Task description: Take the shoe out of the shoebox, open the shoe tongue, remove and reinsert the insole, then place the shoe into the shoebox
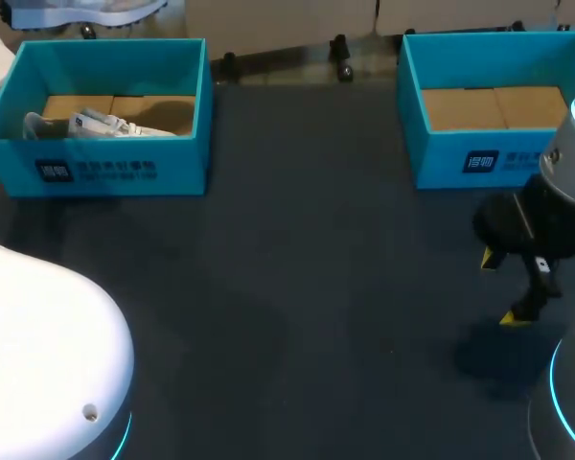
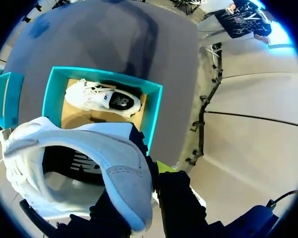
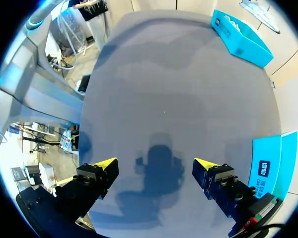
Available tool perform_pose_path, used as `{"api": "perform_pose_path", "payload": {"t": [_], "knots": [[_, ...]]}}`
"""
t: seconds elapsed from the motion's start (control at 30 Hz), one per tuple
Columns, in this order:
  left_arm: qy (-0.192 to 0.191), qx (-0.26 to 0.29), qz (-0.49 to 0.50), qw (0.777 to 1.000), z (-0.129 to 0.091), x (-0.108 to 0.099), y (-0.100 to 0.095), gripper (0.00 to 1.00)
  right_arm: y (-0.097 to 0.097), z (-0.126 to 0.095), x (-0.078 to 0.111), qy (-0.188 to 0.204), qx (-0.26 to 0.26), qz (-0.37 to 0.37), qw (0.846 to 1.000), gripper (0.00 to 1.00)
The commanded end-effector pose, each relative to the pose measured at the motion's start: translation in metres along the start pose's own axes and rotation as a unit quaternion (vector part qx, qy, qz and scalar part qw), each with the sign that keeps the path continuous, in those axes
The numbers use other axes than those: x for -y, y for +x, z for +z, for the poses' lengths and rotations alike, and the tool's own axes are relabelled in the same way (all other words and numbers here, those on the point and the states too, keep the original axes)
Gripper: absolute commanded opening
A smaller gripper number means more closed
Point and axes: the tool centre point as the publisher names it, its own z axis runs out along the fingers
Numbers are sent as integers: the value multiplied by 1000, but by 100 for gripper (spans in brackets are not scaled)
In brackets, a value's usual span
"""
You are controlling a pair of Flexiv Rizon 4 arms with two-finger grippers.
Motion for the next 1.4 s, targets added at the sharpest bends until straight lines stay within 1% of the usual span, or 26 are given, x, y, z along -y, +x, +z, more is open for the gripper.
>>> {"api": "perform_pose_path", "payload": {"t": [0.03, 0.13, 0.17, 0.2, 0.27, 0.43, 0.67, 0.87, 1.03, 1.17, 1.4], "knots": [[-2, 0, 0, 1000, -2, 1, 1, 0, 0, 1, 0, 1, 1, 0, 1000, 100], [-2, 0, 0, 1000, -2, 1, 1, 0, 0, 1, 0, 1, 1, 0, 1000, 100], [-17, 3, 14, 1000, -2, 2, -1, 0, 0, 1, 0, 1, 1, 0, 1000, 100], [-18, 5, 14, 1000, 0, 1, -1, 0, 0, 1, 0, 1, 1, 0, 1000, 100], [-32, 2, 21, 999, 2, -1, -2, 0, 0, 1, 0, 1, 1, 0, 1000, 100], [-30, 10, 41, 999, 5, -7, -1, 0, 0, 1, 0, 1, 1, 0, 1000, 100], [-39, 14, 53, 998, 9, -15, 1, 0, 0, 1, 0, 1, 1, 0, 1000, 100], [-42, 11, 54, 998, 16, -21, 5, 0, 0, 1, 0, 1, 1, 0, 1000, 100], [-46, 14, 54, 997, 18, -24, 10, 0, 0, 1, 0, 1, 1, 0, 1000, 100], [-46, 14, 59, 997, 22, -28, 10, 0, 0, 1, 0, 1, 1, 0, 1000, 100], [-43, 10, 71, 996, 43, -30, 7, 0, 0, 1, 0, 1, 1, 0, 1000, 100]]}}
